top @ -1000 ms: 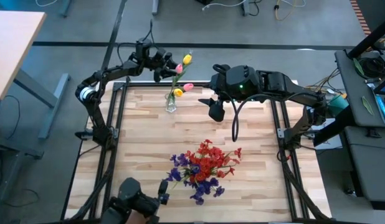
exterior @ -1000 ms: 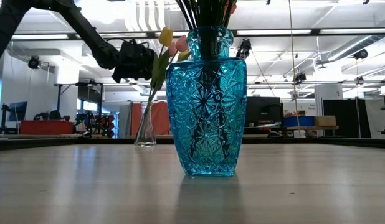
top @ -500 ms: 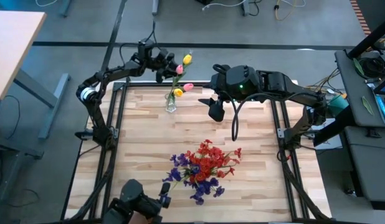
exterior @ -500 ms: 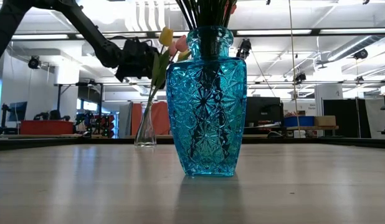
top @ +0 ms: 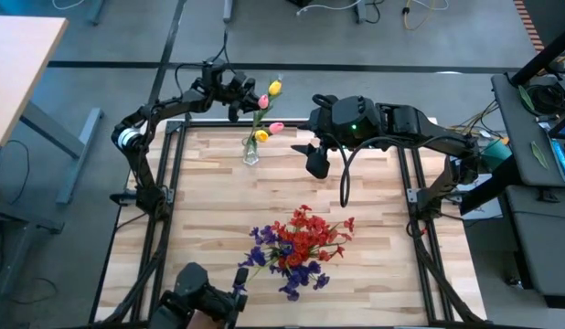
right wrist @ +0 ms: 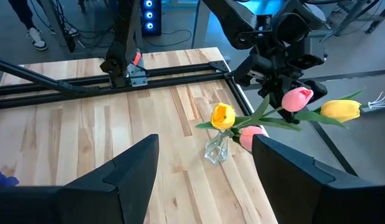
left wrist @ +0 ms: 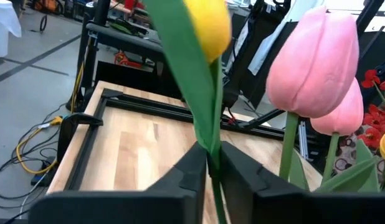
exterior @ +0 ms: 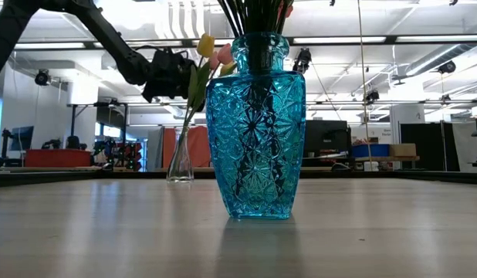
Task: Sort flowers into vase by color
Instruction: Put the yellow flower into the transparent vase
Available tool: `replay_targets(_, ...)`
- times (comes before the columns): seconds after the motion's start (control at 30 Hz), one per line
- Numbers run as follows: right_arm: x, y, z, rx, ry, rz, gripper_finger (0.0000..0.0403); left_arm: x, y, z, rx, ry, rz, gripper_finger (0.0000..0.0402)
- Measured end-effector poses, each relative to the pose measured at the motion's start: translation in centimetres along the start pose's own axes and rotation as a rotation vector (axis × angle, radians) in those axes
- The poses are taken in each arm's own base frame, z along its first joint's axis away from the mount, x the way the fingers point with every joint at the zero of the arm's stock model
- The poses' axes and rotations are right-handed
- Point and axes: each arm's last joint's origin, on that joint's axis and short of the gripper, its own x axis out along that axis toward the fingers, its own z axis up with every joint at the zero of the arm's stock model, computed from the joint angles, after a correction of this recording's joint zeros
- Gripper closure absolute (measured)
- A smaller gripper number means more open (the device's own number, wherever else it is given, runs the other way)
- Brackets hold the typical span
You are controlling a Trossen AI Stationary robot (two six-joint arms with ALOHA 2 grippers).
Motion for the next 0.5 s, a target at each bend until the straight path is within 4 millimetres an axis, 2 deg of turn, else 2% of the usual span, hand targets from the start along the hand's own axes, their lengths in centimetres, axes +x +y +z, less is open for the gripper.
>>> replay_targets(0.1,0.0,0.0,0.0,0.0,0.0,0.0,0.0156,-0.2,0.0,0.1,0.001,-0.001,-0.005,0.0395)
replay_targets(0.5,0.0,0.0,0.0,-0.001,0.002,0.004,0.0156,-1.2,-1.0,1.3,0.019,-0.012,0.002,0.0398)
